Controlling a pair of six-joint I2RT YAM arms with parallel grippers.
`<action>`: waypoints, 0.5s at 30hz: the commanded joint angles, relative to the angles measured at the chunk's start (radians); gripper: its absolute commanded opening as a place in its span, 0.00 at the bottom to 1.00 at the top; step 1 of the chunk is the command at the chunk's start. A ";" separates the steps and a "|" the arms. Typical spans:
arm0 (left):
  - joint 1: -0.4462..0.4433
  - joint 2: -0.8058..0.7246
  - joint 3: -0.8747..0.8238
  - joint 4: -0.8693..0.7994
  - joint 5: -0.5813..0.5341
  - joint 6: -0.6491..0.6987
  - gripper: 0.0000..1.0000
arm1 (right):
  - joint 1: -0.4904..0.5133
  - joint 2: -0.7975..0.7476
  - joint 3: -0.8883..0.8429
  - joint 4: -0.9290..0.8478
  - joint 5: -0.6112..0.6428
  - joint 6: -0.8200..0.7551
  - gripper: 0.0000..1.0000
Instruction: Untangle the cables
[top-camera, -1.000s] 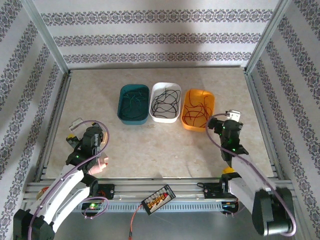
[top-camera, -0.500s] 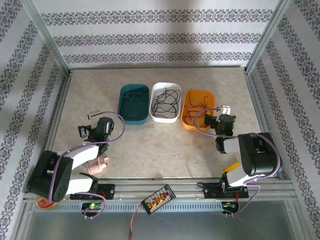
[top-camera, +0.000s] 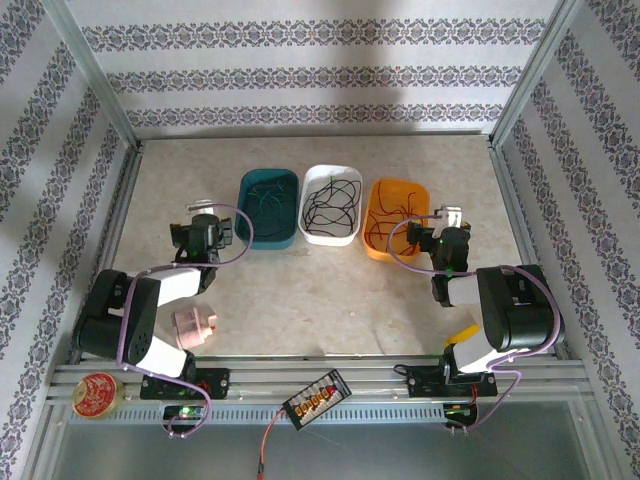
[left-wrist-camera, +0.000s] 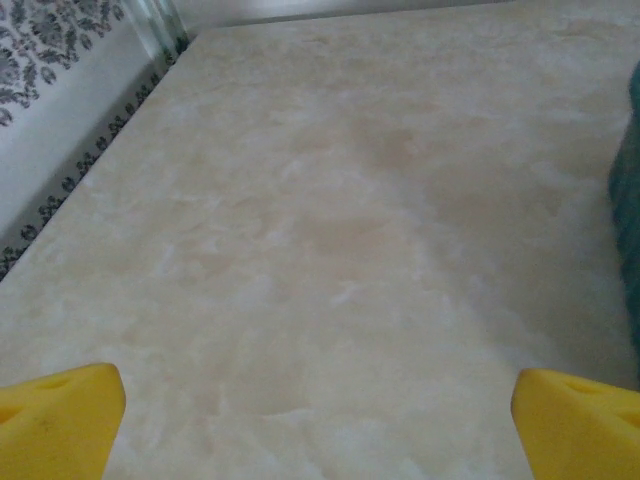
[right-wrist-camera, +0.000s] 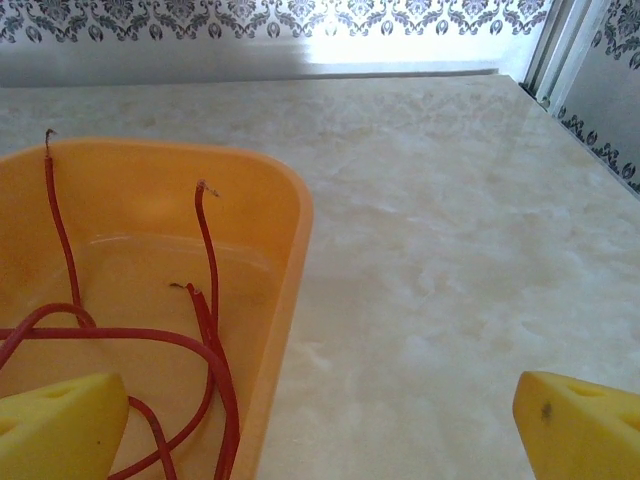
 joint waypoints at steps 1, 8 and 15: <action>0.050 -0.024 -0.021 0.078 0.093 0.016 0.99 | -0.007 0.002 0.009 0.038 -0.020 -0.012 0.98; 0.048 -0.009 -0.007 0.091 0.145 0.061 0.99 | -0.006 0.002 0.008 0.044 -0.025 -0.013 0.98; 0.036 0.126 -0.240 0.653 0.197 0.118 0.99 | -0.005 0.002 0.005 0.048 -0.027 -0.015 0.98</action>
